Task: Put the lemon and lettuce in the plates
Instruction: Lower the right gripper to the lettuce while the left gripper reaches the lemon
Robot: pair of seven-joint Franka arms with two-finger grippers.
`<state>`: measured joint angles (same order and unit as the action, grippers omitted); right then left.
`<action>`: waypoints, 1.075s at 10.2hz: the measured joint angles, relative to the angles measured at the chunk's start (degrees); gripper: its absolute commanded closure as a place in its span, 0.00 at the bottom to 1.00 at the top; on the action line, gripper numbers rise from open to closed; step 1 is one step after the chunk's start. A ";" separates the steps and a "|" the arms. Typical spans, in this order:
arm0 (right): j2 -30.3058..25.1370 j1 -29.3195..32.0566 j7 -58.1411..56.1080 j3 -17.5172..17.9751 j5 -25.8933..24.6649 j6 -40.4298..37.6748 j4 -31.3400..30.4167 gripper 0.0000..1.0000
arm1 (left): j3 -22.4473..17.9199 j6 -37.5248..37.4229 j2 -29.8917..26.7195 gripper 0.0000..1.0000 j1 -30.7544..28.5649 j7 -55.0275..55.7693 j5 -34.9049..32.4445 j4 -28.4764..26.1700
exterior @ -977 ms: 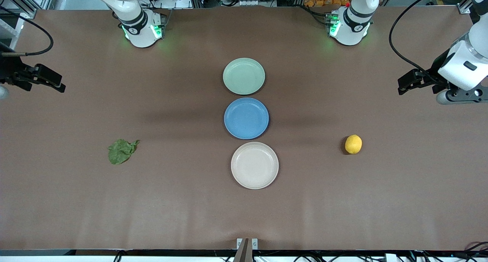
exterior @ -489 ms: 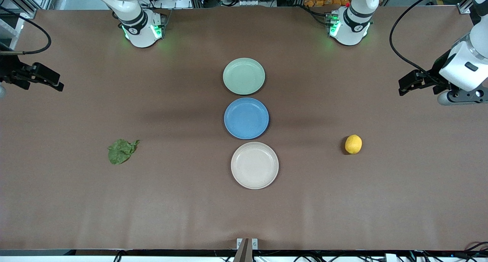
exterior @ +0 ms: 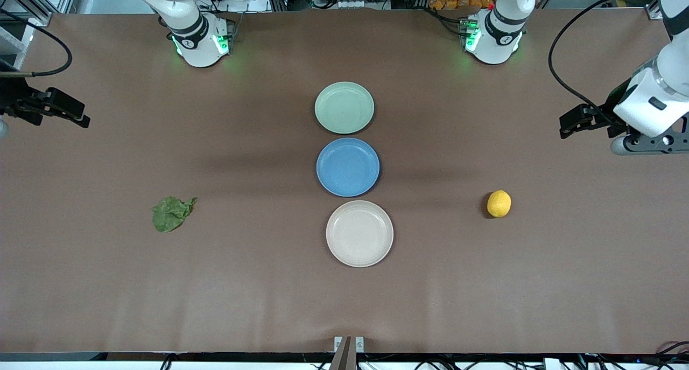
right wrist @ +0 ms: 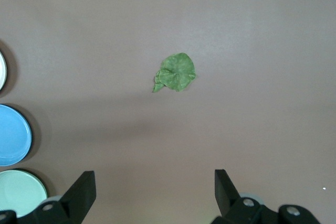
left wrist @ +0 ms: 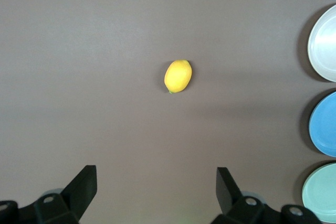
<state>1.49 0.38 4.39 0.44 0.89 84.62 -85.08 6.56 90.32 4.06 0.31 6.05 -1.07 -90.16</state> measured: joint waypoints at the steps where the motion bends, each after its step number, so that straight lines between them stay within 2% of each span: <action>1: 0.14 -0.03 0.00 0.13 0.00 0.00 0.00 0.00 | 0.00 0.71 1.14 0.00 -0.13 -0.60 0.00 -0.03; 4: 2.63 -0.02 0.00 0.19 0.00 0.16 -0.09 0.00 | -0.04 4.13 6.54 0.00 -0.39 -2.68 0.00 -0.12; 6: 5.74 -0.03 -0.04 0.20 0.00 3.70 -0.92 0.00 | -0.21 6.81 11.08 0.00 -0.66 -4.04 0.00 -0.24; 11: 7.39 0.13 -0.05 -0.12 -1.58 17.70 -13.69 0.00 | -0.24 13.70 18.54 0.00 -0.55 -4.19 0.00 -0.30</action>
<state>8.88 0.51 4.34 0.32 -0.69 102.32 -98.77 6.32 104.02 22.60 -0.24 1.86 -1.07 -90.46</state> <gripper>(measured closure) 0.000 0.000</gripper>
